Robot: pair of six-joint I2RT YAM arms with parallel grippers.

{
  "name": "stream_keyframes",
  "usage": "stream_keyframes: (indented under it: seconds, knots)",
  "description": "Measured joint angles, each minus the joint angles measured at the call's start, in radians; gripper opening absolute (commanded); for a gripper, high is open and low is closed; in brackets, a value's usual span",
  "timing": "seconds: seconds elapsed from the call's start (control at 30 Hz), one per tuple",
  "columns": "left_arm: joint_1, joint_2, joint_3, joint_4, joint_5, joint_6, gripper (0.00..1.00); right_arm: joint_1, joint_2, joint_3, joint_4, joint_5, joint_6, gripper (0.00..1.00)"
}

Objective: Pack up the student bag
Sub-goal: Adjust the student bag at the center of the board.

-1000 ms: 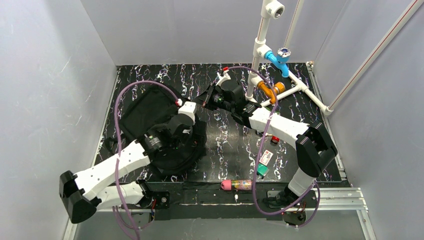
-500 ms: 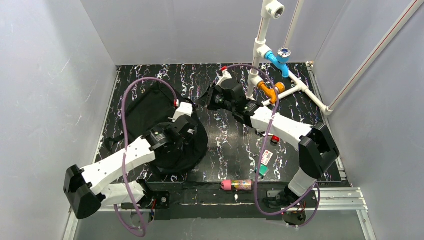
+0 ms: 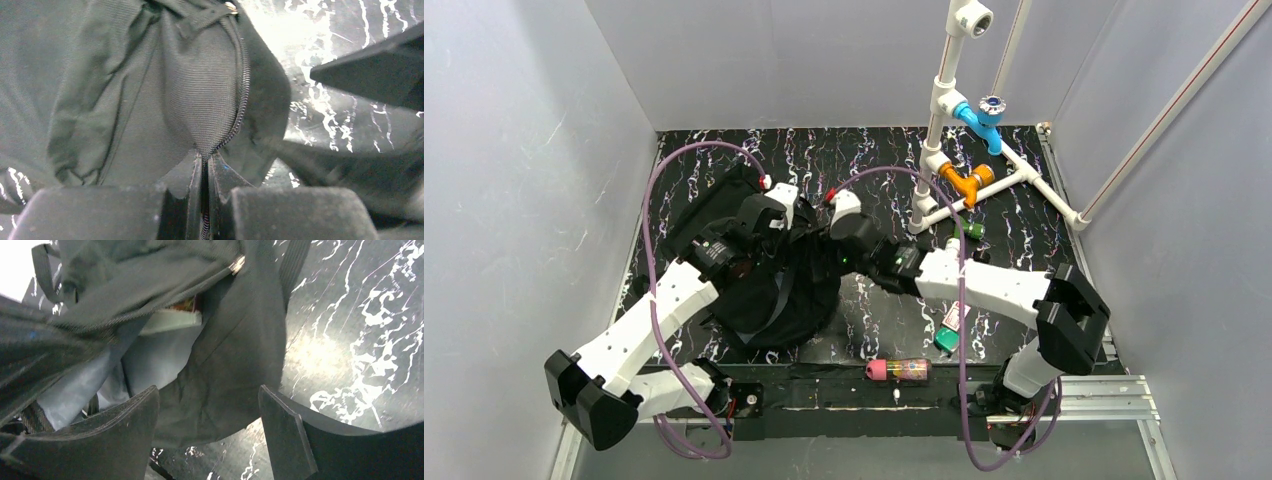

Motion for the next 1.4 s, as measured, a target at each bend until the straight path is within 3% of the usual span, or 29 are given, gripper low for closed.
stream_keyframes:
  seconds: [0.13,0.4,0.53,0.67,0.73,0.87,1.07,1.17,1.33,1.4]
  knots:
    - [0.005,0.028,0.027,0.003,0.083,0.008,0.0,0.103,0.019,-0.014,0.006,0.159,0.011,0.84]
    - [0.016,0.027,0.028,0.007,0.14,0.002,0.0,0.134,0.198,0.045,0.064,0.486,0.021,0.87]
    - [0.029,0.014,0.011,0.024,0.141,-0.013,0.0,0.137,0.259,0.046,0.105,0.557,0.02,0.77]
    - [0.032,-0.005,-0.03,0.042,0.142,-0.037,0.0,0.145,0.269,0.051,0.097,0.565,0.001,0.49]
    - [0.035,-0.011,-0.06,0.061,0.142,-0.05,0.0,0.144,0.253,0.05,0.067,0.528,-0.013,0.2]
    - [0.058,-0.014,-0.149,0.107,0.154,-0.075,0.0,0.107,0.164,0.025,0.014,0.338,-0.039,0.01]
    - [0.095,0.035,-0.199,0.139,0.19,-0.094,0.0,-0.094,0.038,-0.062,0.032,-0.224,-0.084,0.01]
    - [0.102,0.071,-0.199,0.16,0.259,-0.085,0.05,-0.188,0.037,-0.084,0.04,-0.463,-0.113,0.01]
    - [0.106,0.13,-0.199,0.156,0.483,-0.06,0.34,-0.212,0.051,-0.076,-0.002,-0.628,-0.216,0.05]
    - [0.106,0.132,-0.199,0.151,0.557,-0.061,0.51,-0.206,0.052,-0.076,-0.012,-0.648,-0.247,0.14]
